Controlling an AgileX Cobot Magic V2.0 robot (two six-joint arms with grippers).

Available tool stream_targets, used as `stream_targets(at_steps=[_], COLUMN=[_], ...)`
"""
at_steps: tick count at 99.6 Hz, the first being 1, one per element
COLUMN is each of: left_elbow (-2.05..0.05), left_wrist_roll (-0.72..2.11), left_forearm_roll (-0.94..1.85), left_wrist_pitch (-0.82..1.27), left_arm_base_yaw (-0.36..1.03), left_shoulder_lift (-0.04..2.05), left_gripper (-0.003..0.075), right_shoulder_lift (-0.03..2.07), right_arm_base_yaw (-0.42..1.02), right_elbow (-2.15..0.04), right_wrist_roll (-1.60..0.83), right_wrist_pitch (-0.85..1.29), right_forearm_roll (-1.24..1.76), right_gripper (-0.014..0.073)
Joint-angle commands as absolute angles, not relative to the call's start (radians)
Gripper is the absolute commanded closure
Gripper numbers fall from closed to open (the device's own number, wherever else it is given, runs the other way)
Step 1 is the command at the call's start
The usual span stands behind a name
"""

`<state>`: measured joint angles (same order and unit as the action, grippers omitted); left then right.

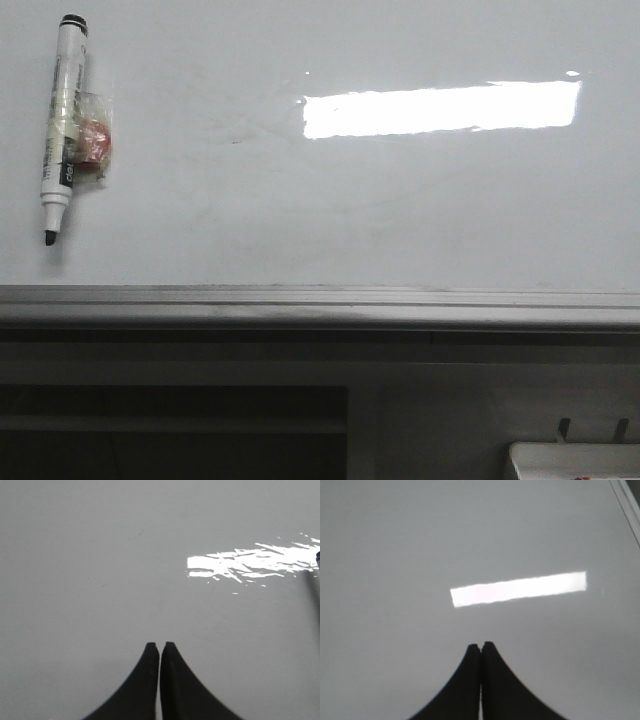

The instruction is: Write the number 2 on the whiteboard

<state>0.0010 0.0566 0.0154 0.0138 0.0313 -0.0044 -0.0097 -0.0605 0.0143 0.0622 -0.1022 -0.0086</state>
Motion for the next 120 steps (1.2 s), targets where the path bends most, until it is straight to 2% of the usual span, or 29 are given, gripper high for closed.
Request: stream_targets(at_steps=[1, 16, 41, 52, 70, 77, 80, 90, 97, 105, 120], left_elbow=[0.012, 0.002, -0.227, -0.365, -0.42, -0.42, -0.418, -0.409, -0.38, -0.33, -0.308], left_wrist_roll=[0.051, -0.034, -0.027, -0.027, -0.027, -0.027, -0.027, -0.027, -0.027, -0.027, -0.025], left_forearm_roll=[0.028, 0.122, 0.051, 0.046, 0.055, 0.083, 0.095, 0.121, 0.121, 0.124, 0.109], left_wrist_pitch=[-0.121, -0.177, 0.253, 0.404, 0.374, 0.364, 0.359, 0.313, 0.237, 0.093, -0.006], left_arm_base_yaw=[0.028, 0.028, 0.028, 0.028, 0.028, 0.03, 0.03, 0.03, 0.03, 0.03, 0.075], left_shoulder_lift=[-0.031, -0.031, 0.075, 0.173, 0.257, 0.267, 0.269, 0.272, 0.281, 0.303, 0.344], left_gripper=[0.0741, 0.0741, 0.0741, 0.0741, 0.0734, 0.0667, 0.0615, 0.0364, 0.0271, 0.0274, 0.0339], right_shoulder_lift=[-0.029, 0.011, 0.221, 0.3, 0.336, 0.336, 0.336, 0.334, 0.334, 0.334, 0.334], right_arm_base_yaw=[-0.069, -0.069, -0.069, -0.069, -0.069, -0.069, -0.067, -0.059, -0.047, -0.021, 0.003], right_elbow=[0.005, -0.106, -0.346, -0.408, -0.414, -0.414, -0.414, -0.414, -0.414, -0.414, -0.414], right_wrist_roll=[0.059, 0.059, 0.059, 0.059, 0.059, 0.059, 0.059, 0.059, 0.059, 0.059, 0.05], right_wrist_pitch=[-0.074, 0.141, 0.541, 0.605, 0.606, 0.608, 0.606, 0.601, 0.601, 0.578, 0.598], right_forearm_roll=[-0.015, 0.033, 0.132, 0.162, 0.168, 0.17, 0.172, 0.171, 0.168, 0.175, 0.175], right_gripper=[0.0655, 0.0654, 0.0654, 0.0654, 0.0654, 0.0654, 0.0654, 0.0654, 0.0654, 0.0654, 0.0654])
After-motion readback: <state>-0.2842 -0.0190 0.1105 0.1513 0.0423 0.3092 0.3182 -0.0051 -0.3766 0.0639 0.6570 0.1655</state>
